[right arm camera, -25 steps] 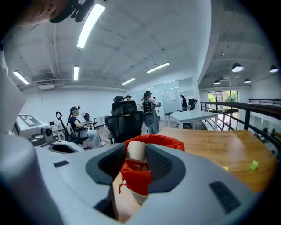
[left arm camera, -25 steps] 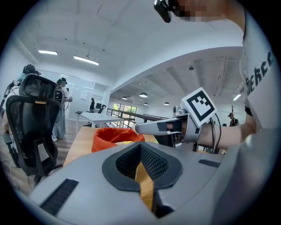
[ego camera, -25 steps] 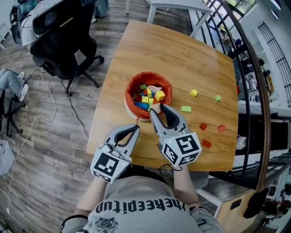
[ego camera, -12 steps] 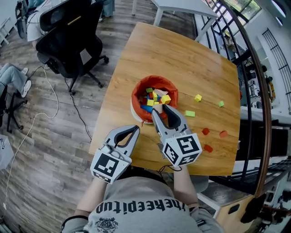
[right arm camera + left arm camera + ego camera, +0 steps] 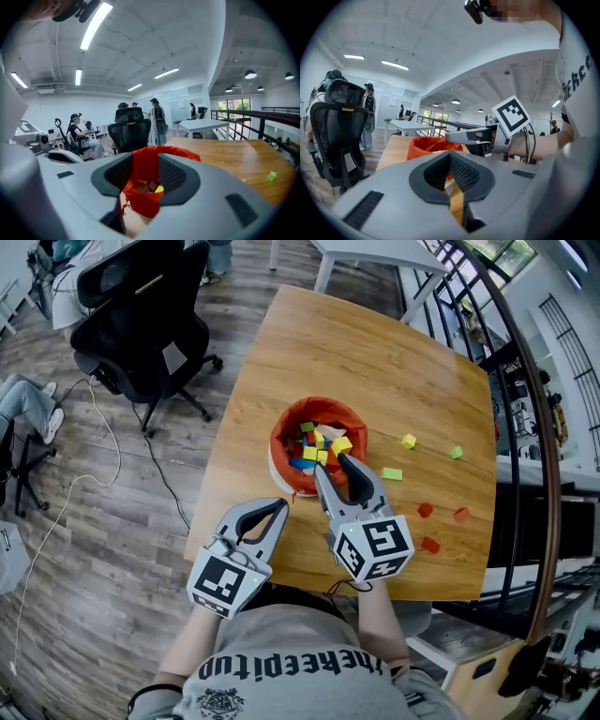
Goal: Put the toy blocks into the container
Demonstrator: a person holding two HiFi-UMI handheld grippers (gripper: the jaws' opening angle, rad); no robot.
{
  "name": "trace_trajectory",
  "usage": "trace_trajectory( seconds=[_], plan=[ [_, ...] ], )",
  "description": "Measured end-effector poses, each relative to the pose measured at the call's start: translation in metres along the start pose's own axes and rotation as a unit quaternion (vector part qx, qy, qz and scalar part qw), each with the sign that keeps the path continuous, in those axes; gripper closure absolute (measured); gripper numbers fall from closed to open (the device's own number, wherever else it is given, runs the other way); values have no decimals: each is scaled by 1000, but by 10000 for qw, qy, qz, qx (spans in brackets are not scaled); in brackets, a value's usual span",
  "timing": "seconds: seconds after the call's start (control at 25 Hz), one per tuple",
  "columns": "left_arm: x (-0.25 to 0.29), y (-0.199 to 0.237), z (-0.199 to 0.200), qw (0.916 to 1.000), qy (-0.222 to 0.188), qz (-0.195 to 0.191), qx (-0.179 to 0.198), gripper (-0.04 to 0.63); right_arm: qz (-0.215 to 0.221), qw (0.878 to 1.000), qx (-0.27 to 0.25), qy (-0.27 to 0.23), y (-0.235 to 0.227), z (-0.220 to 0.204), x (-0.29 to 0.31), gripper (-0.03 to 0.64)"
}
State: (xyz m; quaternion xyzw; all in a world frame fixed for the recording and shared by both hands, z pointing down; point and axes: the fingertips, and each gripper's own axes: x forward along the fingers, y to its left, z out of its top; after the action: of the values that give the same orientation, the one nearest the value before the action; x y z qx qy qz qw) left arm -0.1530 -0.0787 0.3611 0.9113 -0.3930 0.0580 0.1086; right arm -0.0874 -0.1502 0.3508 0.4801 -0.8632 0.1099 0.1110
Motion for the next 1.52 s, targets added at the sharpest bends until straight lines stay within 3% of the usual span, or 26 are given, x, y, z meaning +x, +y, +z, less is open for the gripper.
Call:
trace_trajectory(
  seconds=[0.28,0.44,0.52,0.8,1.12,1.52],
  plan=[
    [3,-4,0,10000,18,-76,33,581,9,9999,130,3,-2,-3,-3,463],
    [7,-9,-1,9998,35,-163,50,581,-54,9998,146,-93,-7,-1,-10,581],
    [11,-12,-1,9997,44,-224,59,581,22,9998,157,-108,-8,-1,-13,604],
    [27,-34,0,9979,89,-617,157,581,-38,9996,227,-133,-19,-5,-34,606],
    [50,-67,1,9922,169,-1206,264,581,-586,9973,401,-170,-50,-13,-71,606],
    [72,-115,-1,9779,281,-2034,384,581,-1409,9878,624,-217,-84,-26,-123,606]
  ],
)
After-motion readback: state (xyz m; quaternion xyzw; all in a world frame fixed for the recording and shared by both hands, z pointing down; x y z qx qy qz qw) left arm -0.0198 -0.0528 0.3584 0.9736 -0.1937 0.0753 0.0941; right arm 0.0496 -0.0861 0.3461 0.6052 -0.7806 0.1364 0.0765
